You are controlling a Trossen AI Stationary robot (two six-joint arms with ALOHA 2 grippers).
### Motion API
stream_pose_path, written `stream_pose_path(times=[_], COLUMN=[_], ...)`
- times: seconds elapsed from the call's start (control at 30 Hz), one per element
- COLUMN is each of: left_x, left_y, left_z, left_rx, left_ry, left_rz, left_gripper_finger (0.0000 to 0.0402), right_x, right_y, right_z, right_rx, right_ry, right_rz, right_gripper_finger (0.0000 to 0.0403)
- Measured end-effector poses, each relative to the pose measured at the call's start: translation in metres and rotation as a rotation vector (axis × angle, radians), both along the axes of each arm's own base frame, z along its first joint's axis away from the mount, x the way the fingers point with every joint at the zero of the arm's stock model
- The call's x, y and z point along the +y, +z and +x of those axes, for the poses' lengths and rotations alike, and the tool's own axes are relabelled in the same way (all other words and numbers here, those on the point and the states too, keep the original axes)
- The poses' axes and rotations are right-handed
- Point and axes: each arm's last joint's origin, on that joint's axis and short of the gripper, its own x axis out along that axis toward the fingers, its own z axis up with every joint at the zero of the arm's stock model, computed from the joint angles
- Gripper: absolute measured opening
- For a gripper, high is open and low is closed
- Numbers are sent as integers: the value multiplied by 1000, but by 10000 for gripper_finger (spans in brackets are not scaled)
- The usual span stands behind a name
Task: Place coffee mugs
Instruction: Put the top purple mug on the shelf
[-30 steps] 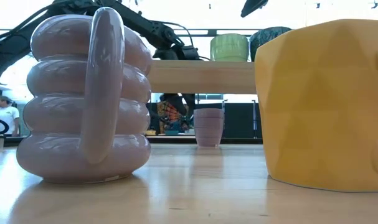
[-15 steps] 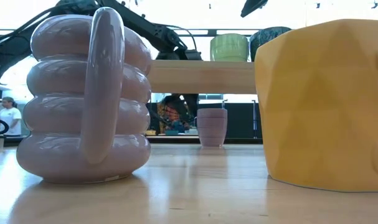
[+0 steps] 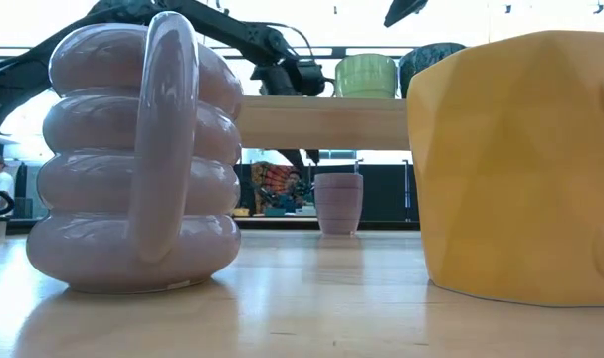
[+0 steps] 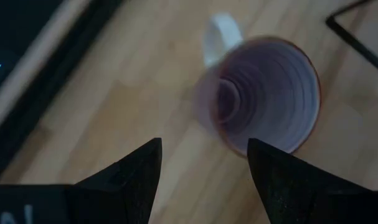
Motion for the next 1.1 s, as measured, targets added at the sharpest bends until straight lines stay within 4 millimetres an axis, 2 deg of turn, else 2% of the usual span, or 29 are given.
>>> stream_pose_path(times=[0.13,0.3,0.67,0.83,1.1], left_x=[-5,-1,-4,-8,-11], left_y=[-11,-21,-31,-37,-36], left_z=[5,7,16,21,24], left_rx=[28,47,37,37,33], left_ry=[-31,-26,-49,-67,-99], left_rz=[-18,-25,-13,-7,29], left_gripper_finger=[242,242,239,203,109], right_x=[0,0,0,0,0], right_y=[0,0,0,0,0], right_z=[0,0,0,0,0], right_rx=[-6,-7,-6,-6,-5], right_ry=[-2,-1,-1,-1,-1], right_rz=[4,4,5,5,5], right_gripper_finger=[140,140,140,140,140])
